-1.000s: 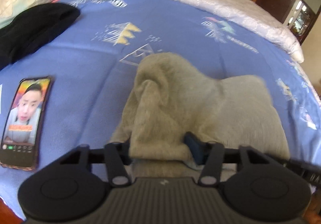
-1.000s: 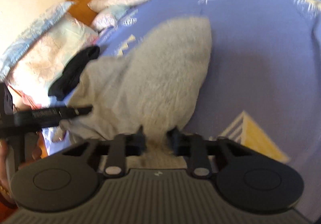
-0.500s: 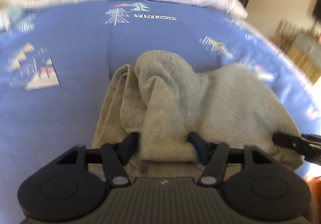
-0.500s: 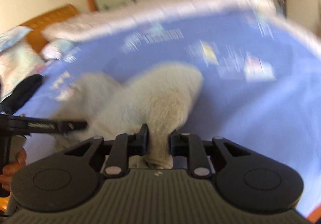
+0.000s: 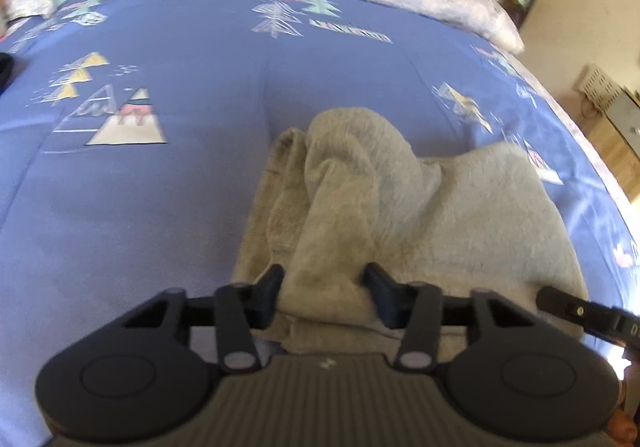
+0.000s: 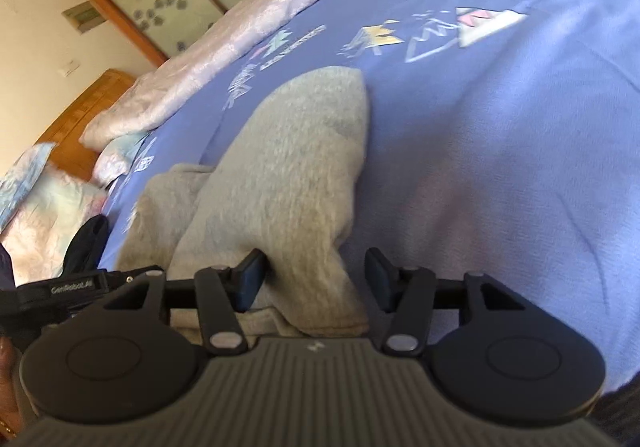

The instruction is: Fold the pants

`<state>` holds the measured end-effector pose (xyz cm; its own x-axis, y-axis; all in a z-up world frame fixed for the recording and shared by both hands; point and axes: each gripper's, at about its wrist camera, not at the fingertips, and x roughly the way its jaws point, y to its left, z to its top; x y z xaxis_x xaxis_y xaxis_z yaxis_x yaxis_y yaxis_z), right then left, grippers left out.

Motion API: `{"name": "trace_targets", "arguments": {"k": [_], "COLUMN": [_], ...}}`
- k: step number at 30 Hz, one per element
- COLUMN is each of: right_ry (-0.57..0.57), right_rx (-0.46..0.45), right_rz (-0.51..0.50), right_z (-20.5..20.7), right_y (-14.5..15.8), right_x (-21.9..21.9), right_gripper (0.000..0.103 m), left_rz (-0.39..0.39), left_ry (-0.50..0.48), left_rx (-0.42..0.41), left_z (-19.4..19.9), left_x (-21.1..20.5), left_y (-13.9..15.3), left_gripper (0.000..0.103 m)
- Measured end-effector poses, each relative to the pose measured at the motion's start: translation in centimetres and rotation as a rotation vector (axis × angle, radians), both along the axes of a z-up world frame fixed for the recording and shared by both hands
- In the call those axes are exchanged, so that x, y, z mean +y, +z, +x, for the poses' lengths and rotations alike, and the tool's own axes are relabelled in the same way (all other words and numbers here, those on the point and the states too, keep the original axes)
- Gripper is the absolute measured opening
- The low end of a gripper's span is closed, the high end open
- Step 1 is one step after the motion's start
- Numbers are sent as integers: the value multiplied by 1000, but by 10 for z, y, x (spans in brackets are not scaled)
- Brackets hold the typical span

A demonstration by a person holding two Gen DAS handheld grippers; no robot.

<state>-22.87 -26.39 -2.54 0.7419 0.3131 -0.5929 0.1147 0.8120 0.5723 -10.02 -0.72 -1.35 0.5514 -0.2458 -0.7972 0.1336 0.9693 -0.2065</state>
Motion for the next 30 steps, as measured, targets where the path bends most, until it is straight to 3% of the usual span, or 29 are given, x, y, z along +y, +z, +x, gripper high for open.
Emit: {"name": "trace_targets", "arguments": {"k": [2,4,5,6,10,14,20,24,27,30], "right_ry": [42,75,82,81,35,-56,-108,-79,-40,-25], "right_rx": [-24,-35,-28,-13,-2,-43,-28,-14,-2,-13], "right_rz": [-58,-124,-146,-158,-61,13,143,135,133,88], "right_z": [5,11,13,15,12,0,-9,-3,4,6], "right_y": [6,6,4,1,-7,-6,-14,-15,-21,-22], "right_x": [15,30,34,36,17,-7,-28,-21,-13,-5], "right_gripper": [56,58,60,60,63,76,77,77,77,78], "left_rz": [-9,-37,-28,4,12,11,-8,25,-26,27], "left_ry": [50,69,79,88,84,105,5,-86,-136,-151], "left_rx": [6,37,45,43,4,-29,5,40,65,5], "left_z": [-3,-3,-4,-5,-7,7,34,41,34,19], "left_x": [15,24,26,26,31,35,22,6,-5,-18], "left_y": [-2,-7,-8,-6,9,22,9,-13,-24,-25], "left_gripper": [45,56,72,82,83,102,103,102,92,87]}}
